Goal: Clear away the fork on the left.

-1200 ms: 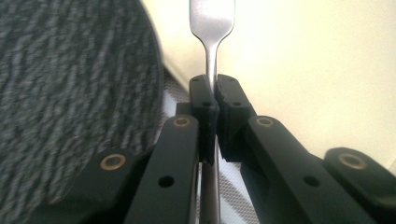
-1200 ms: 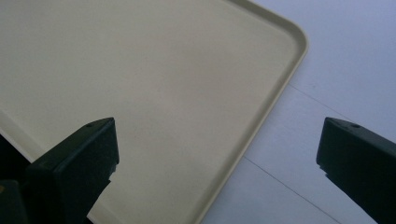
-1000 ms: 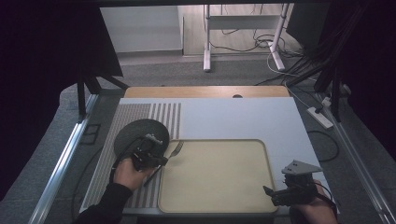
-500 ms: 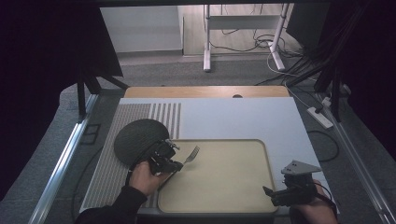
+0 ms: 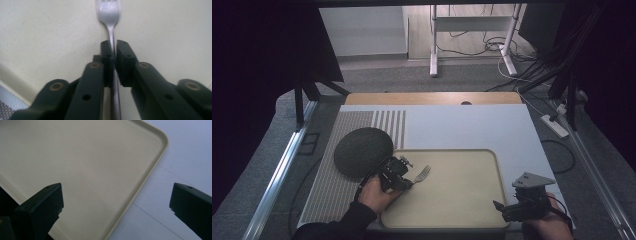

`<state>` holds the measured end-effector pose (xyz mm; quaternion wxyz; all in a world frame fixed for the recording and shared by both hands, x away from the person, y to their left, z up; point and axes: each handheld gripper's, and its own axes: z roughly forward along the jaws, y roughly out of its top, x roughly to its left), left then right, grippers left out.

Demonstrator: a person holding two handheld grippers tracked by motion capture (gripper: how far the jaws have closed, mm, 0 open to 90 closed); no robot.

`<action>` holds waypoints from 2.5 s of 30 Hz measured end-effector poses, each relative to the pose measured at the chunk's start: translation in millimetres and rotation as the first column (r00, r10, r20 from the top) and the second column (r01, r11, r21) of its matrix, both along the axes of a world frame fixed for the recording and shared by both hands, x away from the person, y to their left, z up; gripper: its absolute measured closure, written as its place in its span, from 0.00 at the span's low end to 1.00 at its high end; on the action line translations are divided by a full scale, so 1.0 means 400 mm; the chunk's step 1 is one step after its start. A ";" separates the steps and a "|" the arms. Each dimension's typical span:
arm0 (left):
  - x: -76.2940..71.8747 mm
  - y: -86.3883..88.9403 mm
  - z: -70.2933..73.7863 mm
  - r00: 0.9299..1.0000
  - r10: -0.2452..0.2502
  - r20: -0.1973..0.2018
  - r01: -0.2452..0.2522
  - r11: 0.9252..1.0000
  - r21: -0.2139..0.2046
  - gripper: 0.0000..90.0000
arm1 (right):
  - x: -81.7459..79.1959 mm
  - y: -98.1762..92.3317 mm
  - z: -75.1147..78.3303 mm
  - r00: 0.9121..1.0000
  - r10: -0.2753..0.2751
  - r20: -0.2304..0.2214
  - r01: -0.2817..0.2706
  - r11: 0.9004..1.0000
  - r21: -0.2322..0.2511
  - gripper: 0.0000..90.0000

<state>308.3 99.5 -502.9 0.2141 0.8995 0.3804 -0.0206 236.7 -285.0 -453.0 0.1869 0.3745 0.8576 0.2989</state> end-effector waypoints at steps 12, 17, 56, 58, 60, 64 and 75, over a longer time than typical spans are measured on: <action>-0.008 -0.052 -0.007 0.995 -0.095 0.037 0.094 0.995 0.029 0.99 | -0.001 0.001 -0.001 1.000 0.006 0.002 -0.006 1.000 -0.005 0.00; 0.008 -0.031 -0.010 0.997 -0.060 0.039 0.058 0.997 0.041 0.99 | 0.000 0.001 -0.001 1.000 0.005 0.002 -0.005 1.000 -0.004 0.00; 0.032 0.096 0.006 1.000 0.020 0.012 -0.019 0.997 -0.072 0.75 | 0.001 0.002 0.000 1.000 0.011 0.000 -0.011 1.000 0.000 0.00; 0.030 0.096 0.011 1.000 0.017 0.025 -0.015 0.997 -0.074 0.70 | 0.001 0.002 0.000 1.000 0.010 -0.001 -0.010 1.000 0.001 0.00; 0.030 0.101 0.015 0.999 0.029 0.041 -0.026 0.996 -0.082 0.64 | 0.001 0.002 0.000 1.000 0.010 -0.001 -0.010 1.000 0.001 0.00; 0.030 0.118 0.024 0.995 0.051 0.083 -0.041 0.992 -0.123 0.47 | 0.002 0.002 0.000 1.000 0.010 -0.002 -0.010 1.000 0.002 0.00; 0.028 0.138 0.037 0.992 0.045 0.114 -0.022 0.980 -0.199 0.16 | 0.002 0.001 0.000 1.000 0.009 -0.005 -0.009 1.000 0.003 0.00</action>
